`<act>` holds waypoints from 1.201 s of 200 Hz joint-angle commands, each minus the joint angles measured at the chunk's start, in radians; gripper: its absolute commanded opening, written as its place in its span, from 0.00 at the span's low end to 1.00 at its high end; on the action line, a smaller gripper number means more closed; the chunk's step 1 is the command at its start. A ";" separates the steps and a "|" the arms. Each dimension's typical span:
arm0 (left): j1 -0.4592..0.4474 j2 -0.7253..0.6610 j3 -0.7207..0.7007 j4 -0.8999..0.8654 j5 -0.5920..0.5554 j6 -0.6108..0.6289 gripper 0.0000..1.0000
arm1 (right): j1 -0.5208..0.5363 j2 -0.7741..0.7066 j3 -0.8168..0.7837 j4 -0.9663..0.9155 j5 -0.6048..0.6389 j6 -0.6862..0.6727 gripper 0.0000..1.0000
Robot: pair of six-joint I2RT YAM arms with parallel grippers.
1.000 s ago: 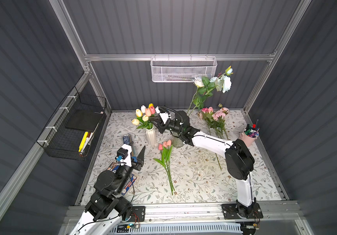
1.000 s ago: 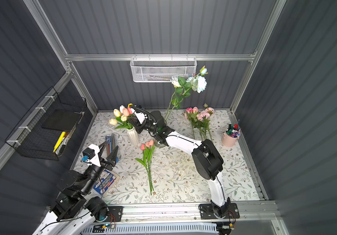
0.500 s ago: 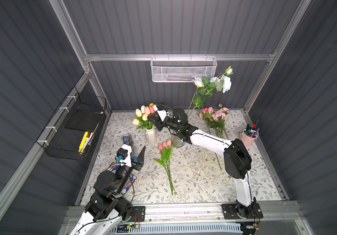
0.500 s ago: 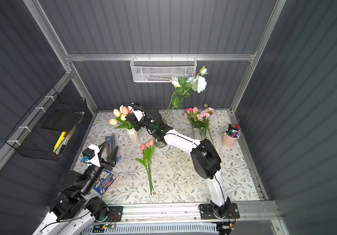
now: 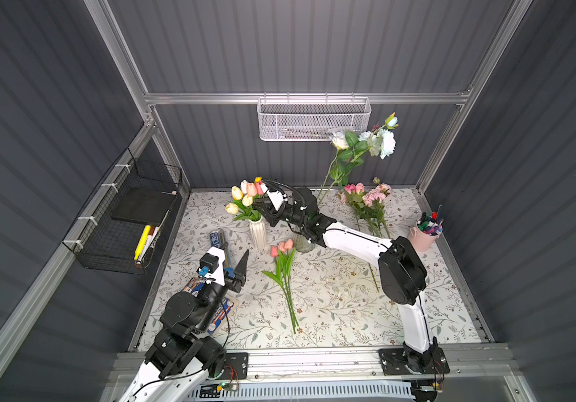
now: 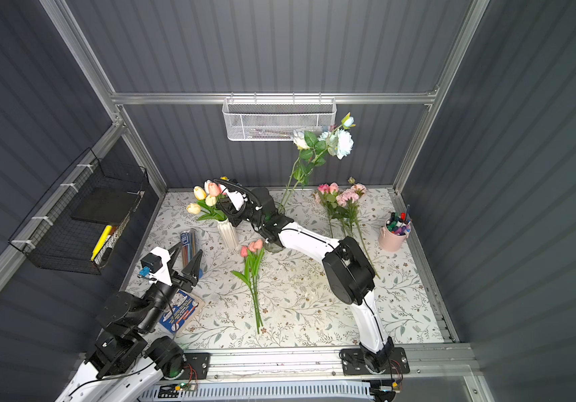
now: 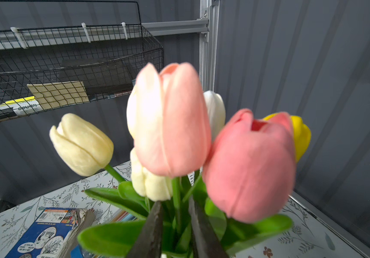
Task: Pick out pink flowers from the vase
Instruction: Pick up the flower from the vase.
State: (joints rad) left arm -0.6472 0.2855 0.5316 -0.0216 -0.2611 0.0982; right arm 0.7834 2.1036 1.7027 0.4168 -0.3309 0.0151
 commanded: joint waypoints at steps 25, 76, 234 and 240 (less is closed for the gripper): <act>-0.005 -0.006 -0.007 0.026 0.020 0.018 0.64 | -0.002 0.019 0.032 -0.039 0.006 -0.028 0.29; -0.004 -0.008 -0.007 0.026 0.020 0.017 0.64 | -0.001 0.045 0.059 -0.067 0.004 -0.038 0.21; -0.005 -0.011 -0.007 0.024 0.013 0.023 0.64 | -0.003 -0.075 -0.005 -0.009 0.006 -0.064 0.09; -0.005 -0.010 -0.007 0.025 0.013 0.022 0.64 | -0.003 -0.081 -0.005 -0.009 0.006 -0.064 0.09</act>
State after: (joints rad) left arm -0.6472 0.2855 0.5297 -0.0208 -0.2577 0.1028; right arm 0.7834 2.0705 1.7069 0.3744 -0.3252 -0.0345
